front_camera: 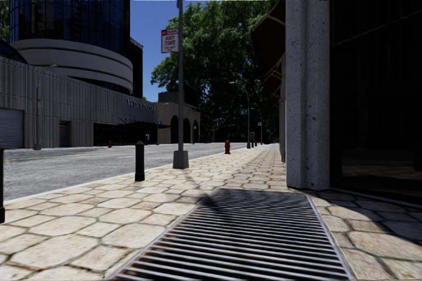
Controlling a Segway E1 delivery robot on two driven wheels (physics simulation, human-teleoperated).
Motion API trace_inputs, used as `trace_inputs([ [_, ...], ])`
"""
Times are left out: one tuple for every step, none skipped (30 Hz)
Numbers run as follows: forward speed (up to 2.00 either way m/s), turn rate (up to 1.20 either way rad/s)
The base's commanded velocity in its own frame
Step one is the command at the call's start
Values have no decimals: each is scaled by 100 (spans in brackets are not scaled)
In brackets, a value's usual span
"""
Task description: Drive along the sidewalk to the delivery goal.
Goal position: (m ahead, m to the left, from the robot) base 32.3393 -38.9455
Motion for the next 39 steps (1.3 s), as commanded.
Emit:
trace_inputs([
  [200,0],
  [200,0],
  [200,0],
  [200,0],
  [200,0],
  [200,0],
  [200,0],
  [200,0],
  [200,0],
  [200,0],
  [200,0],
  [200,0],
  [200,0],
  [200,0],
  [200,0],
  [200,0],
  [200,0],
  [200,0],
  [200,-5],
  [200,-6],
  [200,-7],
  [200,-7],
  [200,-15],
  [200,-27],
  [200,-39],
  [200,-39],
  [200,-42],
  [200,-43],
  [200,-43],
  [200,-43],
  [200,-43],
  [200,-43],
  [200,-43],
  [200,-43],
  [200,-43],
  [200,-43],
  [200,-43],
  [200,-43],
  [200,-25],
])
